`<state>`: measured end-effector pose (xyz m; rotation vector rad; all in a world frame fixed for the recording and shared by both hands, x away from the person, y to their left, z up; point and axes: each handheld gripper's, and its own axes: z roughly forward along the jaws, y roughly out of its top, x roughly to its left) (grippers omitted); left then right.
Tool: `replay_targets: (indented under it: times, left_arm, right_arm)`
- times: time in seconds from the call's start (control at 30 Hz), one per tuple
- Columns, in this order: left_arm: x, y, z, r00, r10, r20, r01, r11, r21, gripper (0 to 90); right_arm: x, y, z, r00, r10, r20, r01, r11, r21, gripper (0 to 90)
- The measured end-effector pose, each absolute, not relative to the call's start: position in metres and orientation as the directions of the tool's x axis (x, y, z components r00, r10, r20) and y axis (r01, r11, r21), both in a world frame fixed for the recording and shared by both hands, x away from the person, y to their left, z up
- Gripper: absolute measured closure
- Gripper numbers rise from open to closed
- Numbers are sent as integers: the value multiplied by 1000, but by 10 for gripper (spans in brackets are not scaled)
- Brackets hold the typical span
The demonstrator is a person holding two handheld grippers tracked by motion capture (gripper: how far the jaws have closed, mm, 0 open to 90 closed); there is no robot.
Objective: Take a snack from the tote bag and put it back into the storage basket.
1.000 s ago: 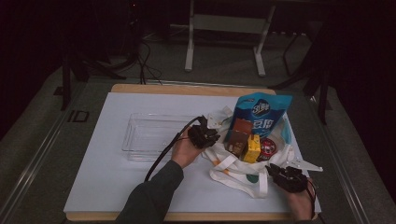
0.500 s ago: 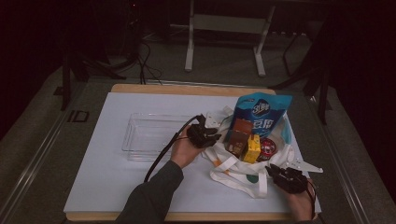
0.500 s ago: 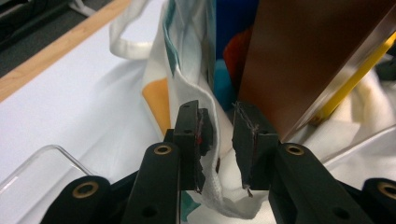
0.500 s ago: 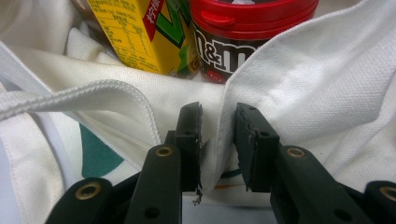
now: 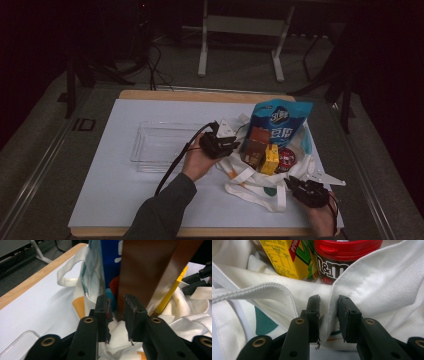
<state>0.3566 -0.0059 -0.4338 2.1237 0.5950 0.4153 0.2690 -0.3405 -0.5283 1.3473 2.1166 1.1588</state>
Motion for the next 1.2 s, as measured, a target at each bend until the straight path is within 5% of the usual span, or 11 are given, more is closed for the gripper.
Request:
replay_targets:
  times: [0.23,0.77,1.2]
  left_arm:
    - [356,-16,-443,861,503,72,257,-554,792,881]
    - [352,-38,-461,903,424,64,240,-625,743,883]
    - [359,-20,-451,927,376,4,231,-579,782,610]
  right_arm:
    - [269,-341,-528,-473,874,113,565,202,800,716]
    - [269,-341,-529,-477,872,114,564,204,800,716]
    - [269,-342,-529,-477,871,119,565,200,801,711]
